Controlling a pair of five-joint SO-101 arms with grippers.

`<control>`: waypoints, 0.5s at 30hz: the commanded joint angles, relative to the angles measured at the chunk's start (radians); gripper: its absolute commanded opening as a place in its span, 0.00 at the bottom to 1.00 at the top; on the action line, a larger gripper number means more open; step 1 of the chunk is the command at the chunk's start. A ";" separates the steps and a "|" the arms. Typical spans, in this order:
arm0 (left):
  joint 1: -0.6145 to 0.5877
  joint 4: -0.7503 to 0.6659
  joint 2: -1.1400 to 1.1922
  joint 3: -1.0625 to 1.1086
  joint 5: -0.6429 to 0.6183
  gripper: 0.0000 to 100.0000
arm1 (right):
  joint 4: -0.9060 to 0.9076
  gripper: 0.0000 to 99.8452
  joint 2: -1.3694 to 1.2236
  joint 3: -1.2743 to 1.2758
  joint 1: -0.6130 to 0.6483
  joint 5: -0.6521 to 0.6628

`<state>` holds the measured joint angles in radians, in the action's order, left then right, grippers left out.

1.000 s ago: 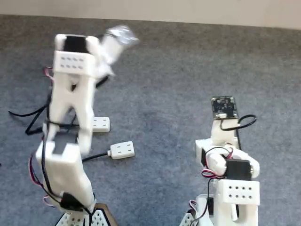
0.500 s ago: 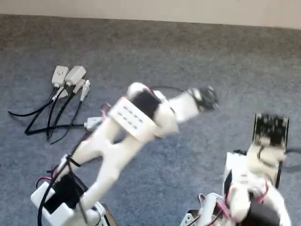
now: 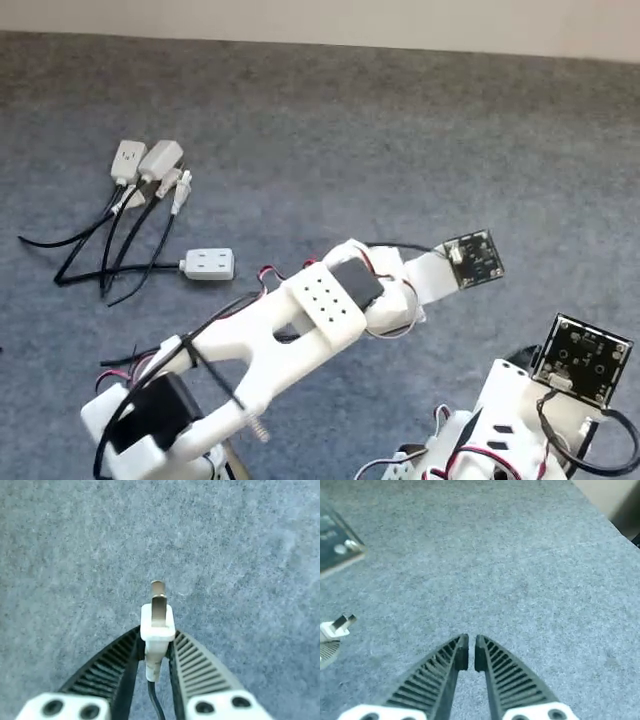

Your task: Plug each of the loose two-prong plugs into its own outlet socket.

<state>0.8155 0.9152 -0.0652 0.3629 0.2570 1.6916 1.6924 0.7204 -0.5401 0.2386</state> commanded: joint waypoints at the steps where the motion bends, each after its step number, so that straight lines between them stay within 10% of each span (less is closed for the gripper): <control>1: 0.005 -0.020 0.056 -0.031 -0.023 0.14 | 0.004 0.04 0.001 -0.002 -0.008 -0.006; 9: -0.061 0.290 0.062 -0.302 -0.017 0.21 | 0.004 0.04 0.001 -0.002 -0.008 -0.005; 15: -0.367 0.499 -0.028 -0.541 -0.025 0.20 | -0.074 0.04 -0.064 0.030 -0.005 0.011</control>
<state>0.6667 1.2912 0.0008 -0.0161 0.2447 1.6824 1.6924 0.7281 -0.5401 0.2386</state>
